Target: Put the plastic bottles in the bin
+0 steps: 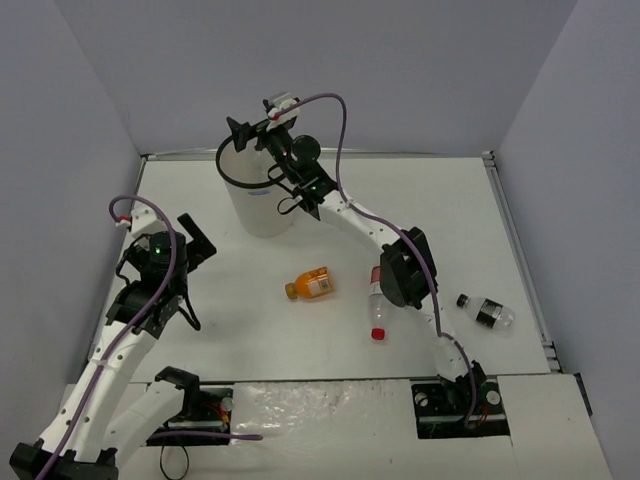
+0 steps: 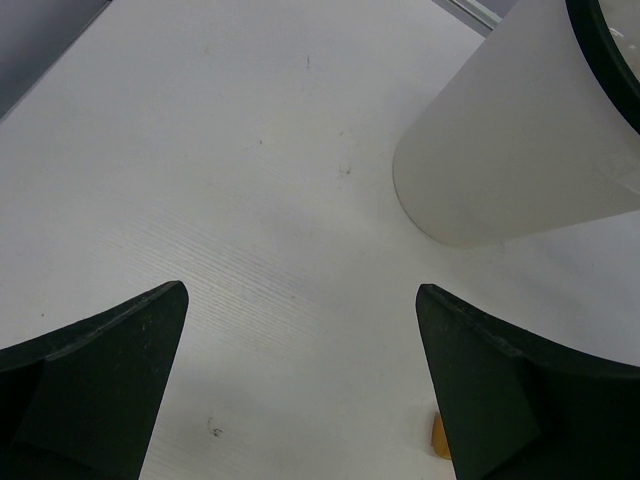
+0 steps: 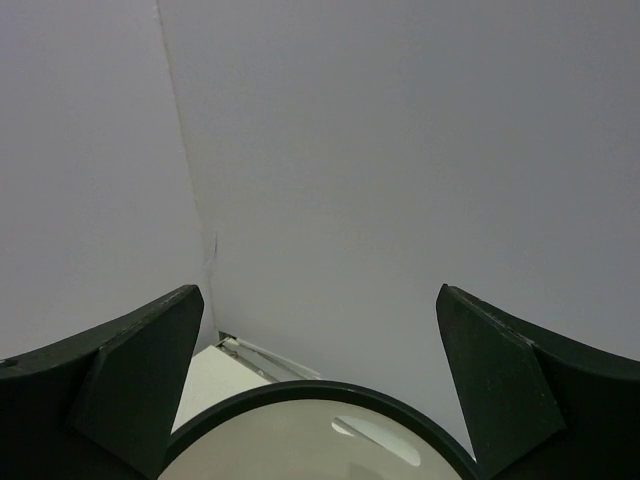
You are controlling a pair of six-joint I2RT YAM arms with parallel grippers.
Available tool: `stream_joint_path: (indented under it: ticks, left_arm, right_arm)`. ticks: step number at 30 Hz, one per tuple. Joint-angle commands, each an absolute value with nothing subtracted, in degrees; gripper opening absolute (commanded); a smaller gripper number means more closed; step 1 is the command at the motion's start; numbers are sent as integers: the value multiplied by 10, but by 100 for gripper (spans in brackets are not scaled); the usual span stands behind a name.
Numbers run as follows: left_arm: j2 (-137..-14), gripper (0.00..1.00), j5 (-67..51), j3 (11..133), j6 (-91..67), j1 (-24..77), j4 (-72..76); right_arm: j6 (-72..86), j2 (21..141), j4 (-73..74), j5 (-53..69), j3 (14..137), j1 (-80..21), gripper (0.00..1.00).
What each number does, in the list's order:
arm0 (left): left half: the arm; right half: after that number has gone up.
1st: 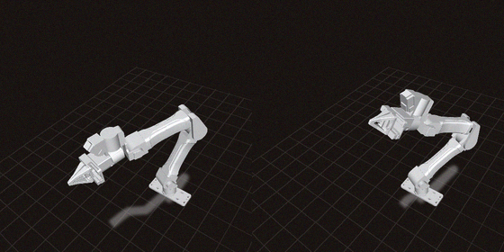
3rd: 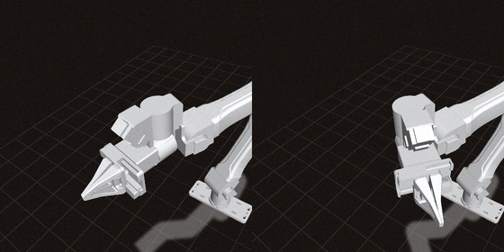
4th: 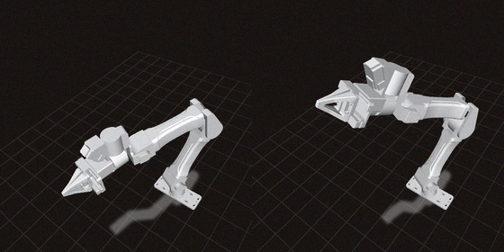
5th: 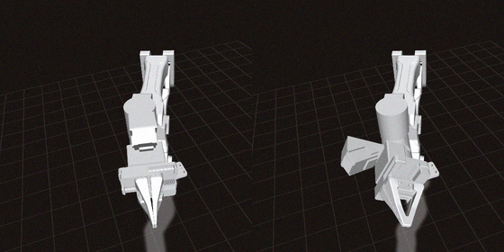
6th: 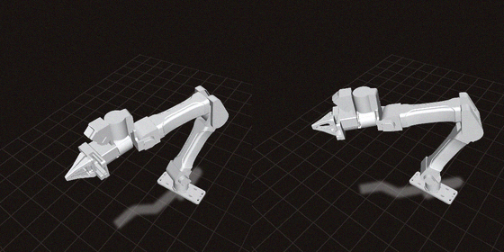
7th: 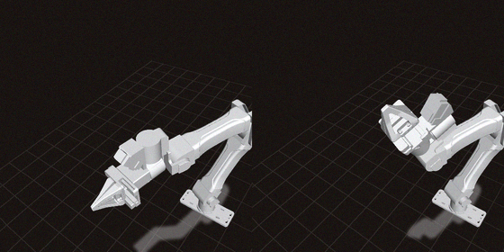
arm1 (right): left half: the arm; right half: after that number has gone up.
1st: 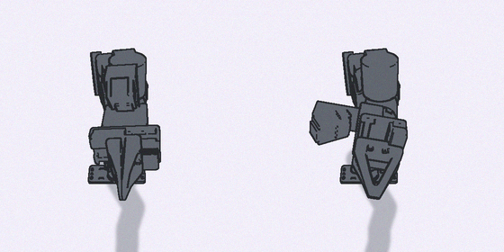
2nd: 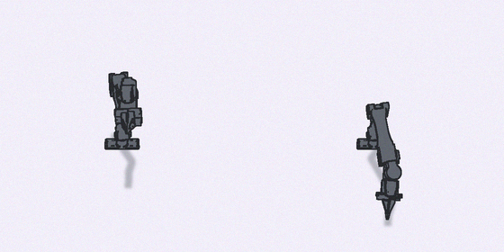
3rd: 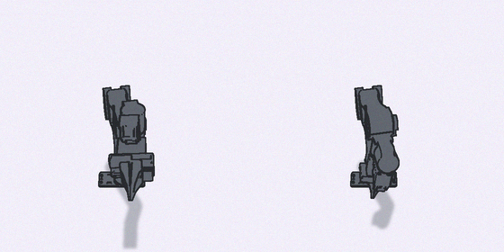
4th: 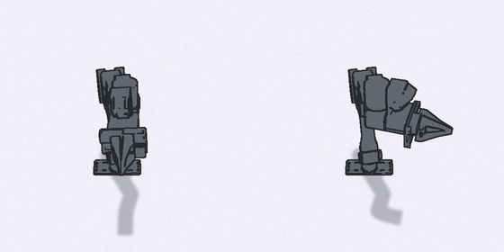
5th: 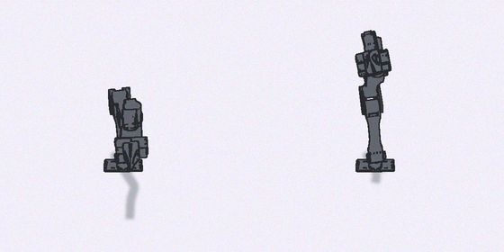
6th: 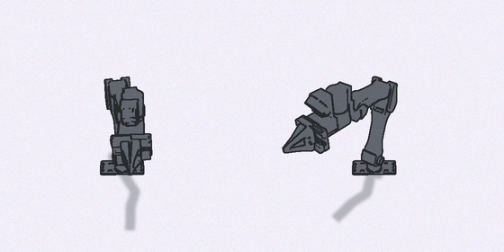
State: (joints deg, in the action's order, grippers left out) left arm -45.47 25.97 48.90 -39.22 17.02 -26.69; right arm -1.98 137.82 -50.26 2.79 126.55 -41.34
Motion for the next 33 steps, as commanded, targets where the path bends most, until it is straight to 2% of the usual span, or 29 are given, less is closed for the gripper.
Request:
stream_joint_path:
  ticks: [1,6,9,12,14,16,18,23,29,33]
  left_arm:
    - [-461,97,248,496,-376,167,-229]
    - [-470,97,214,503,-336,168,-211]
    - [-474,97,166,494,-311,169,-188]
    - [-482,97,94,488,-275,170,-146]
    - [-492,97,22,483,-258,172,-121]
    - [-499,97,-6,480,-236,175,-106]
    - [-512,97,-121,478,-196,177,-86]
    - [-571,97,-411,459,-69,207,11]
    - [-655,97,-452,477,104,300,4]
    - [-723,97,-443,524,137,311,-37]
  right_arm:
    - [-13,1265,-498,-22,1268,-416,100]
    - [27,1150,-382,-126,1145,-409,100]
    - [99,1076,-229,-190,1119,-372,100]
    - [208,1013,-87,-143,1045,-290,100]
    - [281,943,-80,-50,971,-201,100]
    - [302,893,-81,-26,890,-156,100]
    - [295,830,-75,-42,790,-114,100]
    - [299,763,-54,-31,651,-44,100]
    - [293,762,-47,84,586,26,100]
    - [283,757,-44,89,587,30,100]
